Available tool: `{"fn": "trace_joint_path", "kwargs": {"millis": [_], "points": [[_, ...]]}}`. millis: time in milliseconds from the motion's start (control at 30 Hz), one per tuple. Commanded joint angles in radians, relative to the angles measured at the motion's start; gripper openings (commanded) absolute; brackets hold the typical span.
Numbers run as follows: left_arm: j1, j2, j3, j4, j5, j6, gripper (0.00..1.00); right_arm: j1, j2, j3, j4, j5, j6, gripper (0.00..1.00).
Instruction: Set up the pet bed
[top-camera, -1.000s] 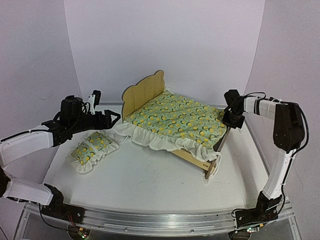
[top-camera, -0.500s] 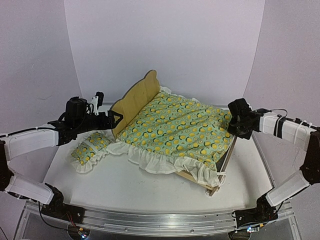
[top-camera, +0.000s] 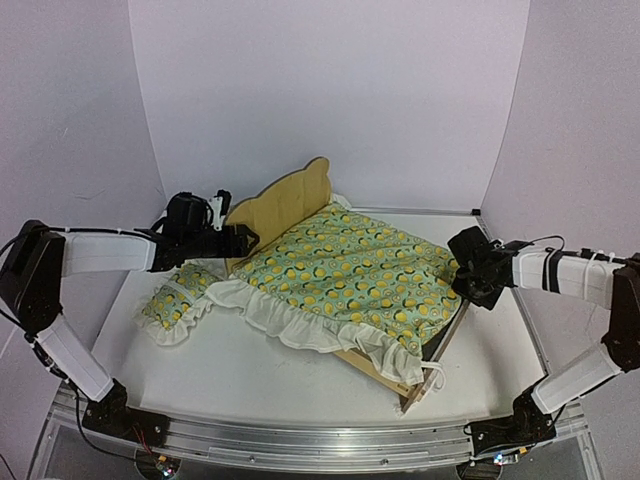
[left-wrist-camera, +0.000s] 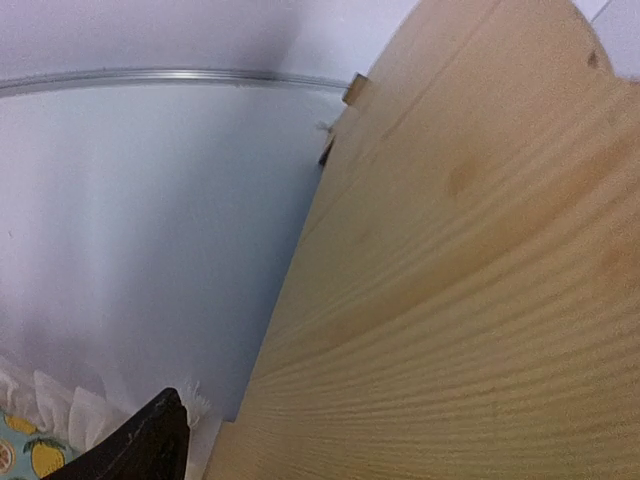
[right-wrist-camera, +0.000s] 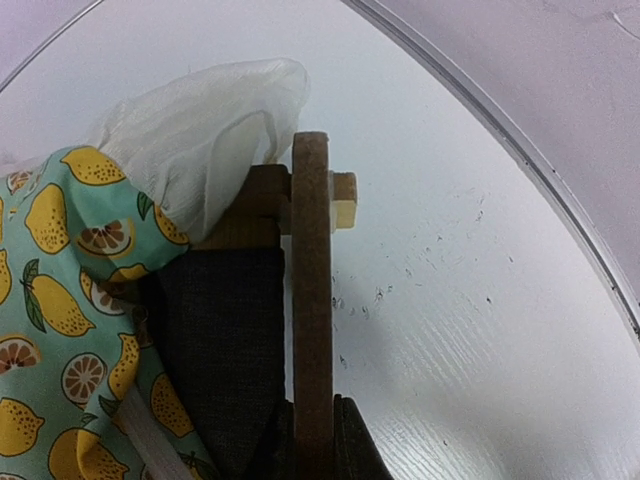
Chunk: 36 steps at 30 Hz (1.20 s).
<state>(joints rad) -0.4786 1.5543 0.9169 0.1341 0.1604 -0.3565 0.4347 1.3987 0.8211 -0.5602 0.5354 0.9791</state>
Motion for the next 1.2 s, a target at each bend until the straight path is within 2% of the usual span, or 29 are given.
{"fn": "trace_joint_path", "kwargs": {"millis": [0,100,133,167,233,300,367,433,500,600,700,800,933,1033,1167], "points": [[0.007,0.071,0.180,0.048,-0.057,0.106,0.86,-0.001,-0.001,0.037,0.239,0.109,0.291,0.00],[0.009,0.097,0.288,-0.044,-0.145,0.153,0.96,0.000,0.038,0.056,0.247,0.113,0.350,0.00],[0.009,0.088,0.306,-0.079,-0.167,0.158,0.99,-0.001,0.046,0.061,0.253,0.096,0.354,0.03],[0.009,0.067,0.303,-0.095,-0.186,0.156,0.99,0.000,0.051,0.067,0.257,0.071,0.348,0.08],[0.009,-0.008,0.258,-0.102,-0.171,0.135,0.99,0.004,0.050,0.076,0.270,0.016,0.286,0.26],[0.009,-0.102,0.190,-0.107,-0.107,0.098,1.00,0.008,0.031,0.083,0.309,-0.052,0.145,0.47],[0.009,-0.194,0.126,-0.122,-0.006,0.056,0.99,0.010,0.025,0.131,0.315,-0.206,-0.153,0.60],[0.007,-0.275,0.061,-0.123,0.093,0.002,0.96,0.010,0.031,0.208,0.198,-0.314,-0.376,0.73],[-0.006,-0.323,0.012,-0.106,0.197,-0.055,0.90,0.016,0.000,0.252,0.007,-0.308,-0.530,0.83],[-0.136,-0.340,-0.024,-0.077,0.226,-0.078,0.87,0.040,-0.076,0.263,-0.189,-0.284,-0.668,0.89],[-0.306,-0.305,-0.036,0.013,0.218,-0.070,0.89,0.059,-0.120,0.276,-0.337,-0.448,-0.693,0.93],[-0.492,-0.218,0.026,0.036,0.116,0.041,0.93,0.111,-0.169,0.253,-0.394,-0.624,-0.695,0.93],[-0.646,-0.071,0.111,0.078,0.071,0.142,0.93,0.142,-0.248,0.162,-0.350,-0.885,-0.687,0.90],[-0.719,0.013,0.148,0.078,0.037,0.235,0.93,0.198,-0.266,0.146,-0.362,-0.916,-0.695,0.87],[-0.767,0.095,0.187,0.063,0.015,0.286,0.93,0.304,-0.260,0.147,-0.386,-0.873,-0.697,0.85]]}}
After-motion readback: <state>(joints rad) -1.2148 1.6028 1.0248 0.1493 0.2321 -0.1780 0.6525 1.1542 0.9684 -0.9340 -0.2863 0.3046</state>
